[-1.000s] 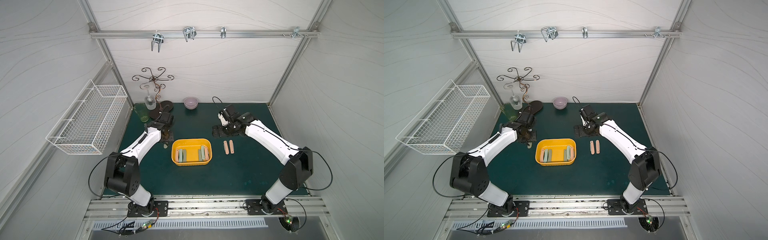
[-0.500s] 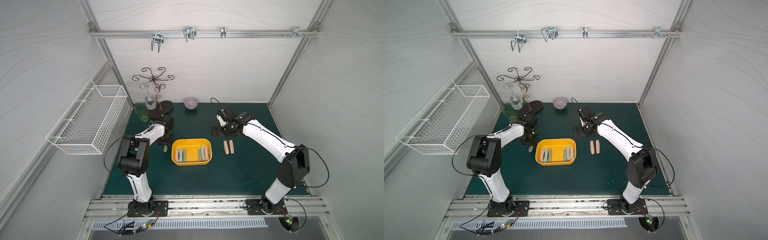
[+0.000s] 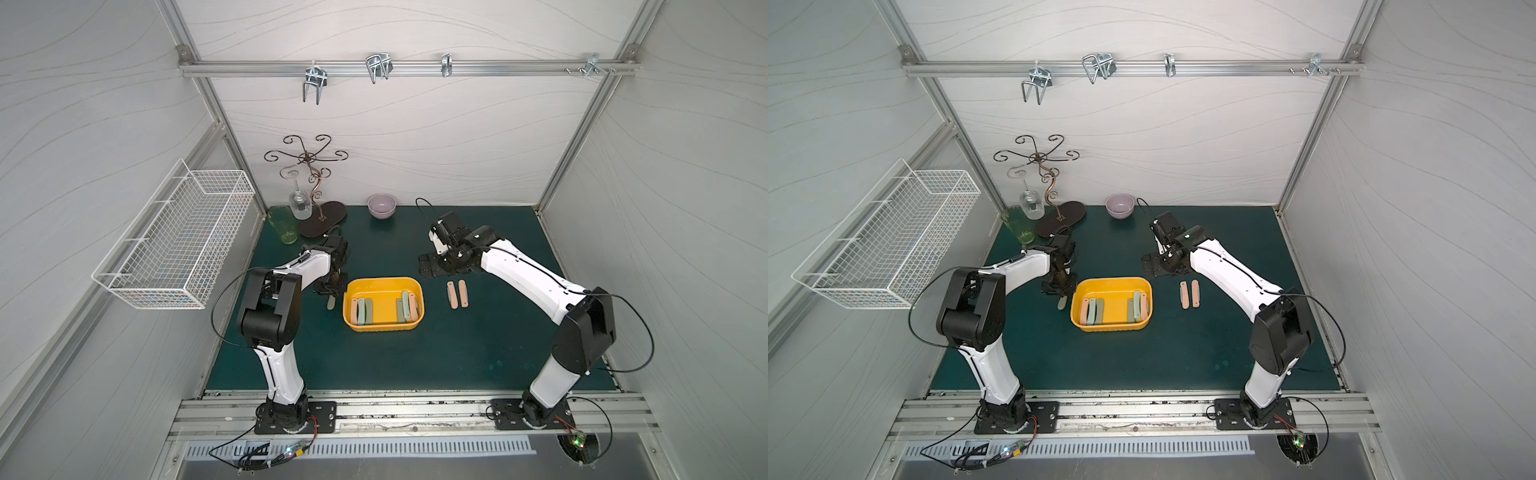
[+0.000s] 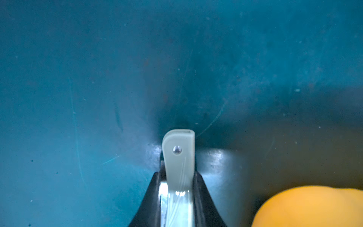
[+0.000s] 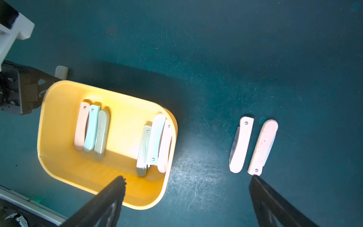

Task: Take the fruit knife out of the storage box
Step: Place the fruit knife at the center of the board.

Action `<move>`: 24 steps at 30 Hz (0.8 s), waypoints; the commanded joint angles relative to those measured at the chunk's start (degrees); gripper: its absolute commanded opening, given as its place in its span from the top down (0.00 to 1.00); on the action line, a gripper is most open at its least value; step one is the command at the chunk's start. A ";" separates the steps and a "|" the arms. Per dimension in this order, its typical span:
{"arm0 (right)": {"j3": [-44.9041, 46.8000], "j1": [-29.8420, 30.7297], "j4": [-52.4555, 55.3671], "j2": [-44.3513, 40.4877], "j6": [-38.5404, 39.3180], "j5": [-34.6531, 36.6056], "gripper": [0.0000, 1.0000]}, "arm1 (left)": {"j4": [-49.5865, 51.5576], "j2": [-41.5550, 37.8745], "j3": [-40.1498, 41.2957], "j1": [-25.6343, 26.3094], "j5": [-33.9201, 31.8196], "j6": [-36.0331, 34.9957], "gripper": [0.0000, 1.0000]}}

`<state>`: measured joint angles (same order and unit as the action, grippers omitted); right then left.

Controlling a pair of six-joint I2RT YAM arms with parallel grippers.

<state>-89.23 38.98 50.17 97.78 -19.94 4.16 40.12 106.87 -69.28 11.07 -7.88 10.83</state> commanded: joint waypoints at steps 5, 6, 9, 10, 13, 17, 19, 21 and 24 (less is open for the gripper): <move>-1.64 1.36 2.17 1.26 -0.66 1.02 0.01 | 0.92 -2.05 0.43 -0.15 -0.07 -1.25 0.63; -1.70 1.51 2.29 1.26 -0.69 0.98 0.01 | 0.93 -2.52 0.46 -0.17 0.13 -1.21 0.59; -1.71 1.84 2.35 1.24 -0.82 1.23 0.01 | 0.76 -4.27 0.80 -0.17 0.47 -0.88 0.52; -1.82 2.02 2.52 1.19 -0.86 1.37 0.01 | 0.66 -4.92 0.95 -0.17 0.49 -0.75 0.51; -2.19 2.52 2.94 1.08 -0.91 1.76 0.01 | 1.14 -8.03 1.03 -0.15 0.04 0.42 0.50; -2.61 3.16 3.39 0.99 -0.97 2.24 0.01 | 0.67 -16.57 1.73 -0.17 0.56 2.98 0.51; -2.91 3.49 3.53 0.97 -0.97 2.39 0.01 | 1.22 -20.39 1.10 -0.04 2.99 4.56 0.54; -3.02 3.64 3.53 1.00 -1.02 2.51 0.01 | 2.09 -23.12 0.20 1.40 5.45 6.33 0.57; -2.91 3.86 3.85 1.24 -0.92 2.40 0.01 | 4.08 -24.52 -1.57 7.25 5.00 8.45 0.57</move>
<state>-91.05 42.33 52.01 98.43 -20.12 5.98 41.67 82.70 -68.53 14.09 -5.13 16.12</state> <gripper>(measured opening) 0.989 0.430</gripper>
